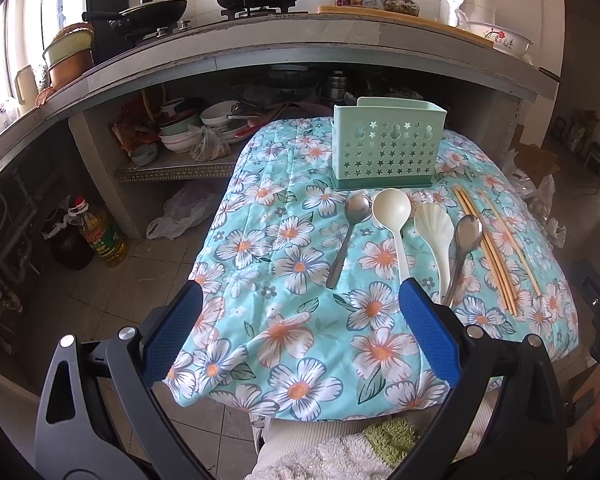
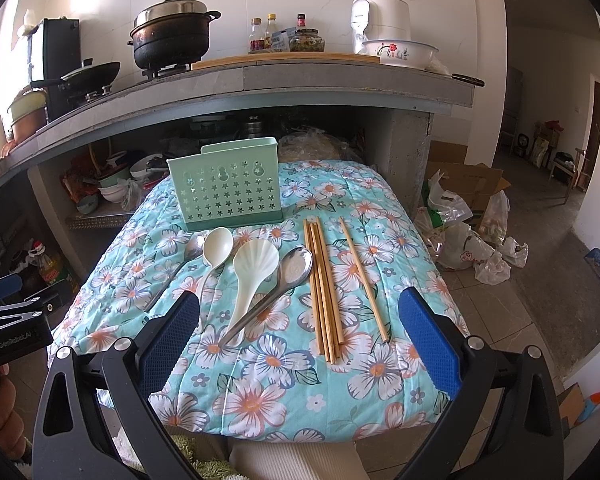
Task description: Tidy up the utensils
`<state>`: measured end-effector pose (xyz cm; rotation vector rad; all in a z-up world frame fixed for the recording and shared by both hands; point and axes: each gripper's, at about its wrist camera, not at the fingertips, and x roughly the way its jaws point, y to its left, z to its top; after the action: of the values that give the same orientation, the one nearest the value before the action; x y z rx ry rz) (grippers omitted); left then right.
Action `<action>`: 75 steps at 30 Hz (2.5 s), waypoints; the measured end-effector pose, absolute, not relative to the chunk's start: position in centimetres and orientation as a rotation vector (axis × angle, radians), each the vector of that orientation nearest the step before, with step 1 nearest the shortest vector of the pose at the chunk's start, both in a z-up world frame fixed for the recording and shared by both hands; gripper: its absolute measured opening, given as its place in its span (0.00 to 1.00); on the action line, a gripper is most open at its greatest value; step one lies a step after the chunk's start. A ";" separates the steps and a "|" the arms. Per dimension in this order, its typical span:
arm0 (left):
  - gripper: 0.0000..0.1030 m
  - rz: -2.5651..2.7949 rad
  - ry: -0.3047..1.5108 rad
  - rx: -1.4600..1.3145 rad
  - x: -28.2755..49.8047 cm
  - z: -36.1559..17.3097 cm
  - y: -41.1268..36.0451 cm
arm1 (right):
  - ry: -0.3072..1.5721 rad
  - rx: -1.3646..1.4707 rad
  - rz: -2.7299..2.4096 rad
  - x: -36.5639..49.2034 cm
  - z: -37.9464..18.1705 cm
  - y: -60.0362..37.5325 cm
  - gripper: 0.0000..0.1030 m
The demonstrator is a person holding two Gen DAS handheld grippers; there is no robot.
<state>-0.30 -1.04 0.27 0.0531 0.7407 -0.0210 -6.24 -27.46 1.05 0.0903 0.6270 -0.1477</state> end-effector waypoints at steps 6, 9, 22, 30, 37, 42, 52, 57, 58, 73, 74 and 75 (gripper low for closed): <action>0.92 -0.017 0.708 0.048 -0.7 0.7 -0.9 | 0.627 0.090 -0.148 -6.3 1.0 -27.5 0.94; 0.92 -0.014 0.692 0.045 -0.8 0.9 -0.8 | 0.627 0.090 -0.148 -6.2 1.0 -27.4 0.94; 0.92 -0.015 0.686 0.044 -0.9 1.1 -0.5 | 0.612 0.082 -0.154 -6.4 1.3 -27.5 0.94; 0.92 -0.013 0.685 0.043 -0.9 1.0 -0.6 | 0.613 0.082 -0.155 -6.4 1.4 -27.4 0.94; 0.92 -0.013 0.685 0.044 -0.9 1.0 -0.6 | 0.613 0.082 -0.155 -6.4 1.3 -27.4 0.94; 0.92 -0.013 0.687 0.044 -0.9 1.0 -0.6 | 0.612 0.082 -0.155 -6.4 1.3 -27.4 0.94; 0.92 -0.010 0.696 0.042 -1.1 0.6 -0.4 | 0.613 0.082 -0.155 -6.4 1.3 -27.4 0.94; 0.92 -0.009 0.699 0.042 -1.0 0.5 -0.4 | 0.612 0.082 -0.155 -6.4 1.3 -27.4 0.94; 0.92 -0.009 0.699 0.042 -1.0 0.5 -0.4 | 0.612 0.082 -0.155 -6.4 1.3 -27.4 0.94; 0.92 0.000 0.728 0.043 -0.8 -0.3 -0.2 | 0.621 0.087 -0.154 -6.3 1.1 -27.4 0.94; 0.92 0.001 0.732 0.044 -0.7 -0.3 -0.2 | 0.623 0.087 -0.154 -6.2 1.1 -27.4 0.94; 0.92 0.001 0.735 0.046 -0.6 -0.4 -0.3 | 0.625 0.086 -0.155 -6.2 0.9 -27.4 0.94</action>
<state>-0.63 -0.25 -0.42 0.0455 0.7352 0.0012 -6.20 -27.40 0.93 0.0859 0.6250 -0.1546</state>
